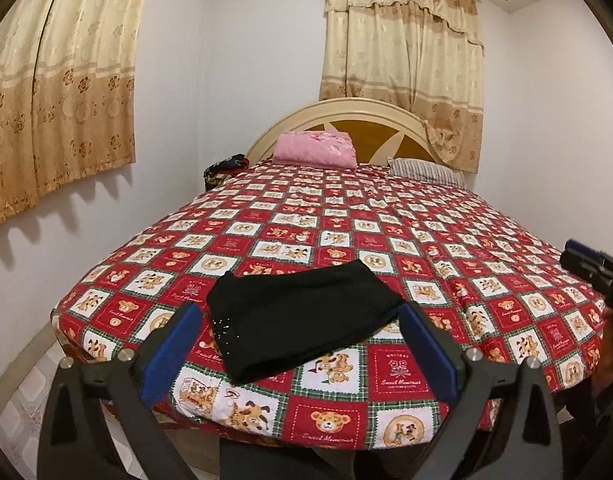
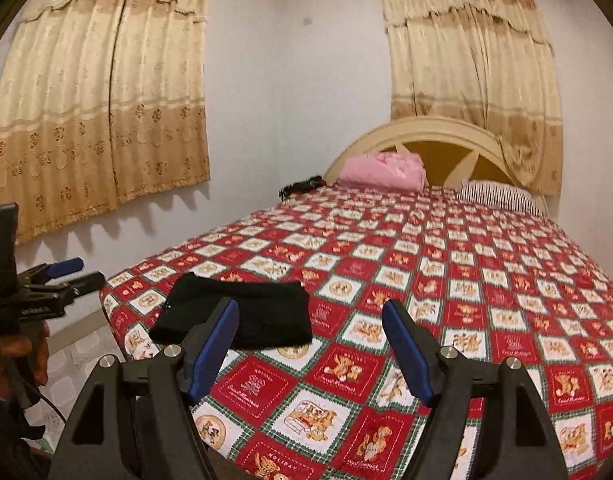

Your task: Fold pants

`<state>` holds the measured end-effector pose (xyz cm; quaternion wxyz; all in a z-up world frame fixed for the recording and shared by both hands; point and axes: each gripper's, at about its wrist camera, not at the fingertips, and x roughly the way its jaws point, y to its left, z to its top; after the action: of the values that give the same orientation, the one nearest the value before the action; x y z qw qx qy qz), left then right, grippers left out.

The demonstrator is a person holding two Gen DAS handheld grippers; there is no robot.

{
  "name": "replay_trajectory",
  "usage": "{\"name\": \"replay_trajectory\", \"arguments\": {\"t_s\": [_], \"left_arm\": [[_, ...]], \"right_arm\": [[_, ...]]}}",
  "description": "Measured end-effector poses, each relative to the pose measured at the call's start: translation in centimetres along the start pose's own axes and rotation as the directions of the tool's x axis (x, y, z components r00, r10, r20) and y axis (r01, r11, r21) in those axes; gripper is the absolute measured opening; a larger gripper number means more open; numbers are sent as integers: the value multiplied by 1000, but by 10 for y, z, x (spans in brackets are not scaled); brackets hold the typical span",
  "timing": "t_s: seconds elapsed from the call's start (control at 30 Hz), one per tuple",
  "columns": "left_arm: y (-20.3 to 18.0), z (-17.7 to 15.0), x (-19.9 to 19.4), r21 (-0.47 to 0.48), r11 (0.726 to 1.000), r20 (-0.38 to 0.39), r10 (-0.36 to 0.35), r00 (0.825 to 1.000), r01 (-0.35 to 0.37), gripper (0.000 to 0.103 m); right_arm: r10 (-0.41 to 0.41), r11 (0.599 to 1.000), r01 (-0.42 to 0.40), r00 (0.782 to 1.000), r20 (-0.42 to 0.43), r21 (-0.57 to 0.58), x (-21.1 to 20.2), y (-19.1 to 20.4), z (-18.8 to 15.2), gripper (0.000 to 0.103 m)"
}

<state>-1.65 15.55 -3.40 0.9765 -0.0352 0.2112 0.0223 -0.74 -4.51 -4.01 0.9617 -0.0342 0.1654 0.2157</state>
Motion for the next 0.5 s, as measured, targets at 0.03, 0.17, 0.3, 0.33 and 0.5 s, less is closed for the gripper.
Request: {"name": "replay_trajectory", "arguments": {"t_s": [0.03, 0.17, 0.3, 0.33, 0.5], "left_arm": [[-2, -1, 1, 7, 1000, -2, -3, 1000, 3, 101], [-8, -3, 1, 19, 1000, -6, -7, 1000, 7, 101], [-10, -4, -1, 17, 1000, 0, -4, 1000, 4, 101], [-9, -4, -1, 16, 1000, 1, -3, 1000, 3, 101], [-9, -3, -3, 17, 1000, 12, 13, 1000, -14, 103]], "right_arm": [[2, 1000, -2, 1000, 9, -2, -4, 0, 1, 76], [-2, 1000, 2, 1000, 20, 3, -8, -3, 4, 76], [-2, 1000, 2, 1000, 19, 8, -8, -3, 4, 76], [0, 1000, 0, 1000, 20, 5, -8, -2, 4, 76], [5, 1000, -5, 1000, 26, -21, -8, 4, 2, 76]]}}
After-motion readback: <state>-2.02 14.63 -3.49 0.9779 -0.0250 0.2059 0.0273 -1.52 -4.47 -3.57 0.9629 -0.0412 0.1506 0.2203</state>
